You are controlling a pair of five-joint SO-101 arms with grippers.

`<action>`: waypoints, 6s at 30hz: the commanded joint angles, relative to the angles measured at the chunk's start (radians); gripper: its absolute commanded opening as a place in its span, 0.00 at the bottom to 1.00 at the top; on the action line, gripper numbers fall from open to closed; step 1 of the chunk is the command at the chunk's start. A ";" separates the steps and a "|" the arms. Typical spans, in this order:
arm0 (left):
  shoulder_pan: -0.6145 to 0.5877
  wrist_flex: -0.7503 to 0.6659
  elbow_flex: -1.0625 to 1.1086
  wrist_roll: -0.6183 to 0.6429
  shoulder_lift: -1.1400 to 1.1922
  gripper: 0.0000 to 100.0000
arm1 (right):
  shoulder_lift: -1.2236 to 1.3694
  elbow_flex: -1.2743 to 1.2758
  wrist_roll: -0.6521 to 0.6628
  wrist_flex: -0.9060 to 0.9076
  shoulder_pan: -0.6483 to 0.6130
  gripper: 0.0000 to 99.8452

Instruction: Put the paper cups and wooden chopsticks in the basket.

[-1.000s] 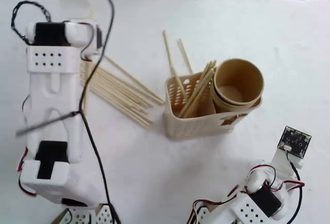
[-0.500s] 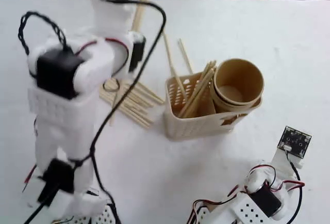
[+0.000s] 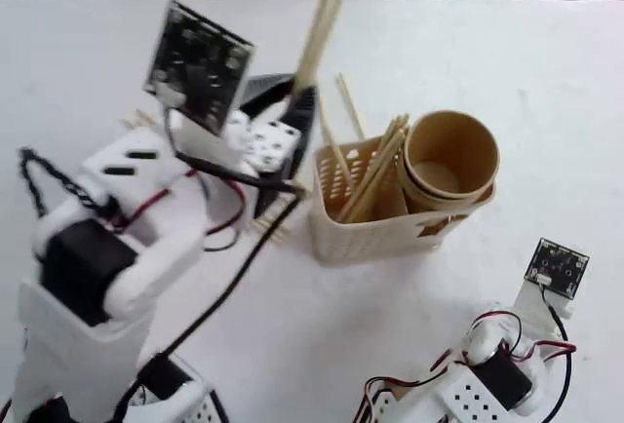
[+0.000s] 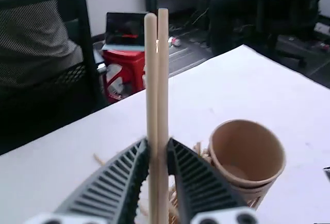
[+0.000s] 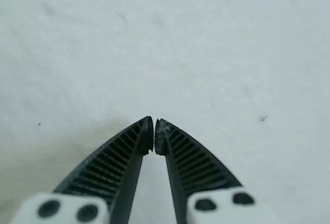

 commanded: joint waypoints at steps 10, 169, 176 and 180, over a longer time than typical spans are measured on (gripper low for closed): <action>0.202 -0.430 0.158 -0.003 -0.027 0.02 | -0.008 0.009 -0.003 -0.010 0.007 0.02; -0.855 -0.089 0.109 0.235 1.102 0.04 | -0.008 0.009 -0.003 -0.010 0.008 0.02; -0.822 -0.110 0.137 0.232 1.081 0.02 | -0.008 0.009 -0.003 -0.010 0.008 0.02; -0.820 -0.176 0.137 0.137 1.078 0.02 | -0.008 0.009 -0.003 -0.010 0.008 0.02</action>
